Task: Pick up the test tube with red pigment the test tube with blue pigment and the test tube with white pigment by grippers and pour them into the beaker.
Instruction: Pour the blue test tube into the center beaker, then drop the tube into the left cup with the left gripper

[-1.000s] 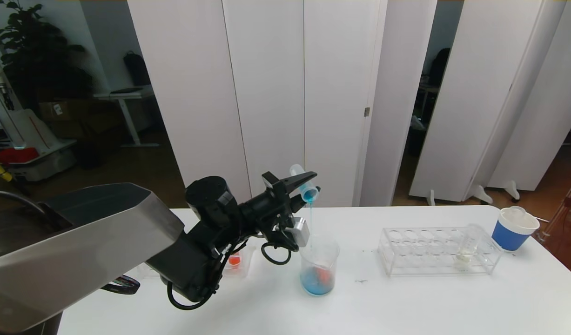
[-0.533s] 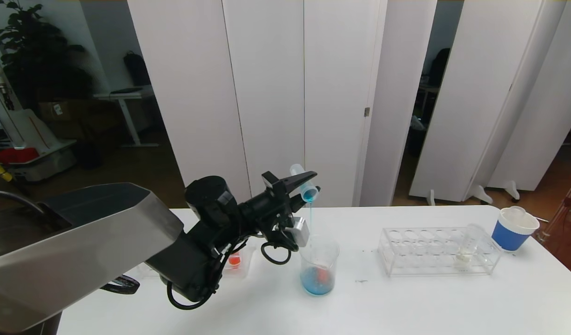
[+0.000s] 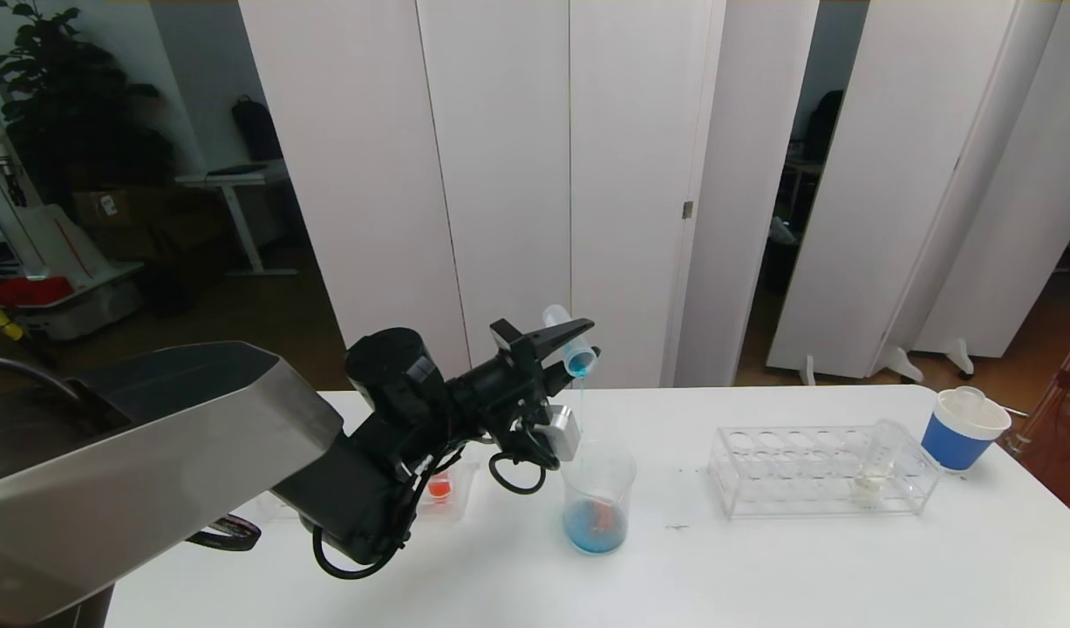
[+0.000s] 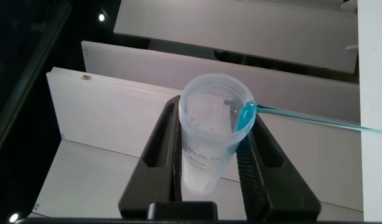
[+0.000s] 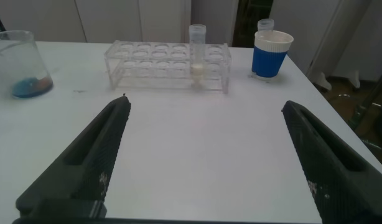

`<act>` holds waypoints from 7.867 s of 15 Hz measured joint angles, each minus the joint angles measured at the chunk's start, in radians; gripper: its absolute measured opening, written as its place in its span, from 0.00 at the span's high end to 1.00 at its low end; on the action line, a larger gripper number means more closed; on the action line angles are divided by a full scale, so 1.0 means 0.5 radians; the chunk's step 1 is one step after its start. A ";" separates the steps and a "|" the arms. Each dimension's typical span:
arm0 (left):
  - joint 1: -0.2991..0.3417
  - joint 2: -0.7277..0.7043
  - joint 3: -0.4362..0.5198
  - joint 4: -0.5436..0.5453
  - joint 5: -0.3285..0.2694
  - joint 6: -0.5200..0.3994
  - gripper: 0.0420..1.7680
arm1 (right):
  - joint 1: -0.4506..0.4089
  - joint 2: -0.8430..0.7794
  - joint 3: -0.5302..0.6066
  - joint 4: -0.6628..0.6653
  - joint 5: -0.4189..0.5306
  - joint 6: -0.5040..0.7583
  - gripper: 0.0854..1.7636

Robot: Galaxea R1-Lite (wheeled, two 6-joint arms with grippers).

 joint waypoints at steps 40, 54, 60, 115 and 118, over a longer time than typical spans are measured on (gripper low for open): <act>0.014 -0.304 0.158 0.220 0.886 -0.566 0.68 | 0.000 0.000 0.000 -0.001 0.000 -0.001 0.01; -0.035 -0.955 -0.012 1.565 1.695 -1.953 0.68 | 0.000 0.000 0.000 -0.001 -0.001 -0.001 0.01; 0.060 -1.112 -0.058 2.077 1.773 -2.550 0.68 | 0.000 0.000 0.000 0.000 -0.001 -0.001 0.01; 1.266 -0.169 0.405 0.776 1.986 -2.854 0.68 | 0.000 0.000 0.000 -0.001 0.000 0.000 0.01; 1.265 -0.158 0.417 0.775 1.988 -2.867 0.68 | 0.000 0.000 0.000 0.000 0.000 0.000 0.01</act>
